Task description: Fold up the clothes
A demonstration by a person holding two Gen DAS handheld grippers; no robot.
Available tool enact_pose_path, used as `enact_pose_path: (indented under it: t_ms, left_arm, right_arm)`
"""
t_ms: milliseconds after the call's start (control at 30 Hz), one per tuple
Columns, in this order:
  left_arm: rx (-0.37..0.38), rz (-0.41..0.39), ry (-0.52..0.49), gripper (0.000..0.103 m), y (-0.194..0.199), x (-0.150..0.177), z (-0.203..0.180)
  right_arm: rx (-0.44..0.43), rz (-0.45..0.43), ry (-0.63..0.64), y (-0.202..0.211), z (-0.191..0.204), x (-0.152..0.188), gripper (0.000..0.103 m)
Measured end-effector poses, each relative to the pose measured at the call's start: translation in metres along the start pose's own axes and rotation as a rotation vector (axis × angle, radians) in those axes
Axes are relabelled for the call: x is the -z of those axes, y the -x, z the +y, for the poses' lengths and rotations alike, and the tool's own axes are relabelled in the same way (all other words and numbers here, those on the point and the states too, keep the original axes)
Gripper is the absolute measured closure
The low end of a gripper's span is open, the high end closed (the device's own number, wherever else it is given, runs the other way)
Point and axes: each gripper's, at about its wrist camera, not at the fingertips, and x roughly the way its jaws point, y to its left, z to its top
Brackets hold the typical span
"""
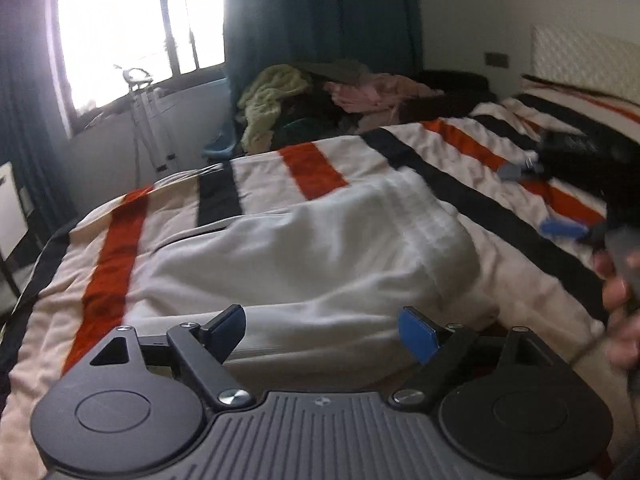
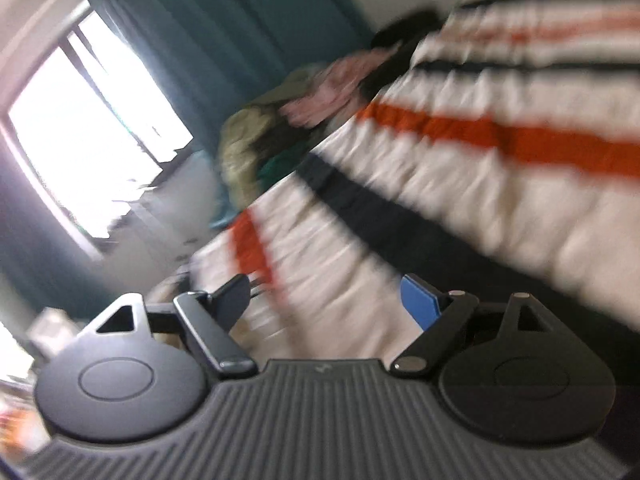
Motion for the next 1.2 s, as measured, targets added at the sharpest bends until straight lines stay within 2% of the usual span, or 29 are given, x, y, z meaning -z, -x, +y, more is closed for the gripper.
enact_pose_path:
  t_ms: [100,200,300,367,467,567,600,633,767,900,1067,1133,1200]
  left_arm:
    - [-0.021,-0.028,0.079,0.018,0.015,-0.003,0.026]
    - [-0.033,-0.039,0.163,0.018,0.033,0.007,0.053]
    - [-0.011,-0.029,0.243,0.018,0.036,0.01,0.073]
    - [-0.01,-0.026,0.259,0.018,0.034,0.012,0.081]
    - [-0.019,-0.026,0.27,0.018,0.026,0.013,0.088]
    - [-0.024,-0.022,0.287,0.018,0.015,0.015,0.095]
    - [-0.027,-0.021,0.295,0.018,0.013,0.015,0.097]
    - [-0.027,-0.019,0.303,0.018,0.01,0.016,0.1]
    - [-0.043,-0.028,0.327,0.018,0.009,0.019,0.112]
    - [-0.052,-0.029,0.352,0.018,0.013,0.023,0.121]
    - [-0.07,-0.03,0.329,0.018,0.012,0.027,0.122]
    - [-0.072,-0.012,0.321,0.018,0.007,0.029,0.121]
    - [-0.074,0.007,0.314,0.018,0.002,0.03,0.119]
  right_arm:
    - [-0.143,0.141,-0.096,-0.006,0.002,0.021,0.019]
    - [-0.134,0.205,-0.043,-0.014,0.014,0.039,0.018]
    - [-0.218,0.262,-0.087,-0.026,0.017,0.048,0.018]
    - [-0.277,0.302,-0.115,-0.035,0.02,0.053,0.018]
    - [-0.251,0.313,-0.039,-0.045,0.032,0.063,0.018]
    - [-0.198,0.267,0.017,-0.057,0.037,0.066,0.02]
    - [-0.195,0.251,0.033,-0.061,0.039,0.065,0.025]
    - [-0.184,0.234,0.054,-0.065,0.042,0.063,0.038]
    - [-0.123,0.184,0.13,-0.073,0.057,0.05,0.064]
    - [-0.173,0.056,0.263,-0.061,0.088,0.032,0.069]
    - [-0.268,-0.163,0.322,-0.044,0.109,0.002,0.077]
    - [-0.224,-0.182,0.318,-0.049,0.099,-0.003,0.077]
    - [-0.134,-0.122,0.282,-0.063,0.071,0.004,0.077]
